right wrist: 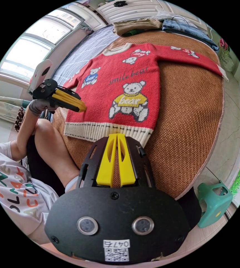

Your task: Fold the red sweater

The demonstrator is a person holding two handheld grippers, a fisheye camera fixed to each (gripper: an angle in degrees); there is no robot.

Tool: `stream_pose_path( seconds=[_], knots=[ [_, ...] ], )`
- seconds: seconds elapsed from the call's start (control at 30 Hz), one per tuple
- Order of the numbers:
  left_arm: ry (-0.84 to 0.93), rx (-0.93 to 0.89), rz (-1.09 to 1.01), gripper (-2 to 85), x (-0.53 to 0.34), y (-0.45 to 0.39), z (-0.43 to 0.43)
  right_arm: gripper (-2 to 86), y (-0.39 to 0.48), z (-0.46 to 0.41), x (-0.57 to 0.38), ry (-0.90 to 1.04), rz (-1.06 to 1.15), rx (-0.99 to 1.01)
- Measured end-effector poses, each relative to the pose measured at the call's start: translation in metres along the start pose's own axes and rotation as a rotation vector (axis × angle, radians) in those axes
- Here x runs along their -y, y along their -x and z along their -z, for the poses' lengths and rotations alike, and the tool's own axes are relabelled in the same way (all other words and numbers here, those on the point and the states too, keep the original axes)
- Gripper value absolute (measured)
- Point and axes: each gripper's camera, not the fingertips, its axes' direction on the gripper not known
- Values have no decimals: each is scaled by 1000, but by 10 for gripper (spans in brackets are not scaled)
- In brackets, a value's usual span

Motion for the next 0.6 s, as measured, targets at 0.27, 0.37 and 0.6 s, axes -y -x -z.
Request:
stream_pose_path(
  seconds=[0.27,0.37,0.6],
  knots=[
    [1,-6,-5,-10,-24,38,22,-5,0,-7,4,0,0,0],
    [2,-17,-3,-10,-38,57,33,-5,-2,-9,5,-1,-1,5],
    [-17,-15,-6,-10,-82,100,67,-5,-8,-16,8,0,-10,30]
  ],
)
